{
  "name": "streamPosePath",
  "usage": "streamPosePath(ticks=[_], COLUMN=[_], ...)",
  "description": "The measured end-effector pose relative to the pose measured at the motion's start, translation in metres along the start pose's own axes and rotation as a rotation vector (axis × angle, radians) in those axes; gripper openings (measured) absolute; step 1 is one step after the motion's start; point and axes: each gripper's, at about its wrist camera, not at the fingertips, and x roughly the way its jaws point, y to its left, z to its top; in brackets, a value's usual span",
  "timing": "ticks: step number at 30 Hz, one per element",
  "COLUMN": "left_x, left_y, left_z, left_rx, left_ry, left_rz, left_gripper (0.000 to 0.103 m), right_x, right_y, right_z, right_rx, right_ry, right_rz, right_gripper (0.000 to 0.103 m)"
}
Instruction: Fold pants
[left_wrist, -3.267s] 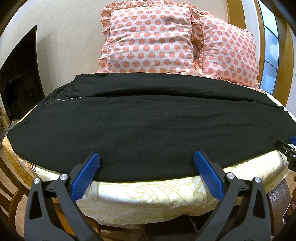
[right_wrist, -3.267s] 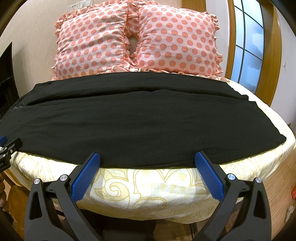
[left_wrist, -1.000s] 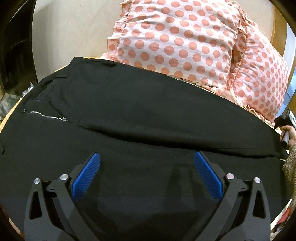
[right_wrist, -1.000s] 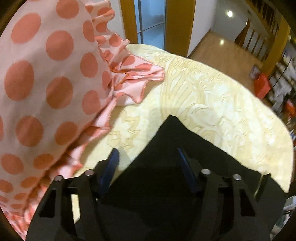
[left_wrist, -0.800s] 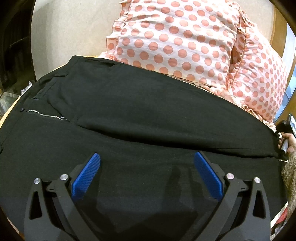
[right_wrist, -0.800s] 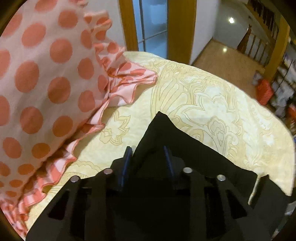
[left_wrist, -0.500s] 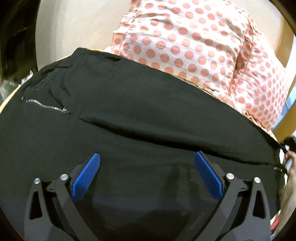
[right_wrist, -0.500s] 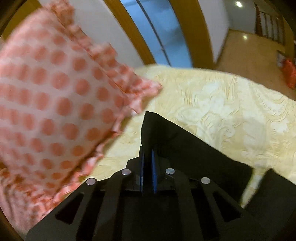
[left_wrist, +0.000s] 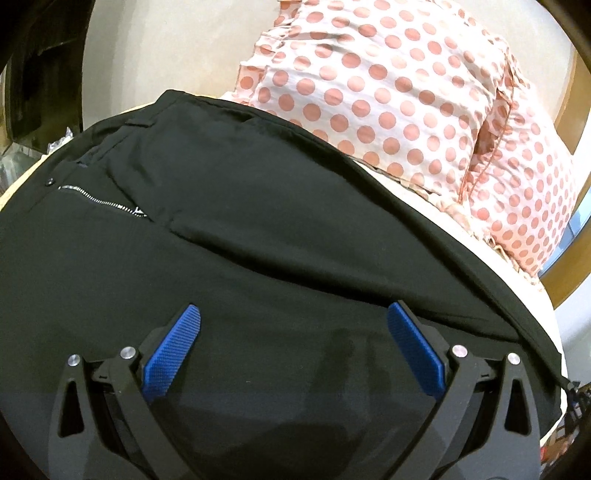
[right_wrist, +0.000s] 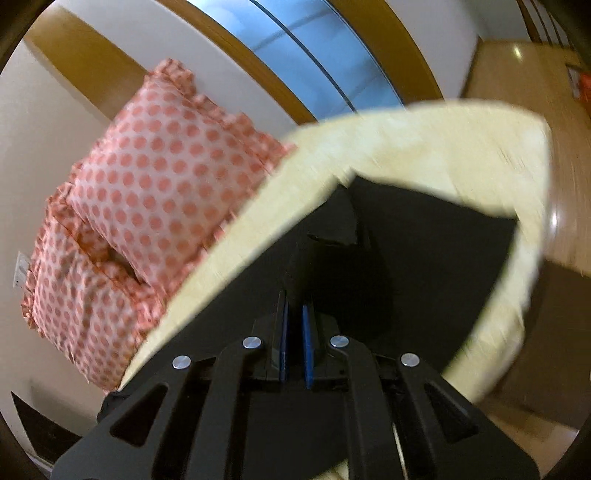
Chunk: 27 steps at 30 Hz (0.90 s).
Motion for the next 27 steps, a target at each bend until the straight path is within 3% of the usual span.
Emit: streamPosePath(ticks=[4,6,8,10,13,15,16,17,18,19,23,27], left_x=[-0.011,-0.022,-0.031,-0.039,-0.046,-0.047,-0.047,-0.045,-0.042,-0.039,-0.015,0.026], left_y=[-0.006,-0.007,-0.008,-0.008,-0.008,-0.01,-0.012,-0.014,-0.018,-0.021,-0.032,-0.034], left_z=[0.0,0.0,0.003,0.01,0.027,0.038,0.044,0.049,0.058,0.065,0.096,0.123], left_rx=[0.042,0.058,0.069,0.071,0.072,0.077,0.084,0.092,0.107,0.114,0.128,0.097], left_ry=[-0.049,-0.088,-0.118,-0.136,-0.139,-0.145,-0.144,-0.14,-0.133,-0.125,-0.075,0.017], left_rz=[0.013,0.012,0.012,0.018,-0.016,-0.008,-0.005,-0.007,-0.021,-0.024,0.009,-0.009], left_gripper=[0.101,0.101,0.101,0.101,0.101,0.101,0.101,0.101,0.101,0.101,0.101,0.101], right_x=[0.007,0.009,0.01,0.01,0.011,0.013,0.016,0.019,0.024,0.031,0.017,-0.005], right_y=[-0.015,-0.017,-0.021,-0.03,-0.036,-0.036,-0.035,-0.034,-0.034,-0.036,-0.051,-0.062], right_z=[0.001,0.001,0.0,-0.001,0.0,0.0,0.0,0.001,0.002,0.003,0.014,0.022], right_rx=[0.076,0.087,0.099,0.133,0.148,0.143,0.131,0.121,0.116,0.118,0.176,0.197], right_ry=[0.033,0.036,0.041,0.043,0.032,0.024,0.019,0.021,0.032,0.061,0.016,-0.041], right_rz=[0.052,0.054,0.053,0.051,0.063,0.065,0.059,0.05,0.045,0.068,0.187,0.2], right_gripper=[0.008,0.017,0.038,0.05,0.05,0.05,0.043,0.023,0.009,0.003,0.003,0.003])
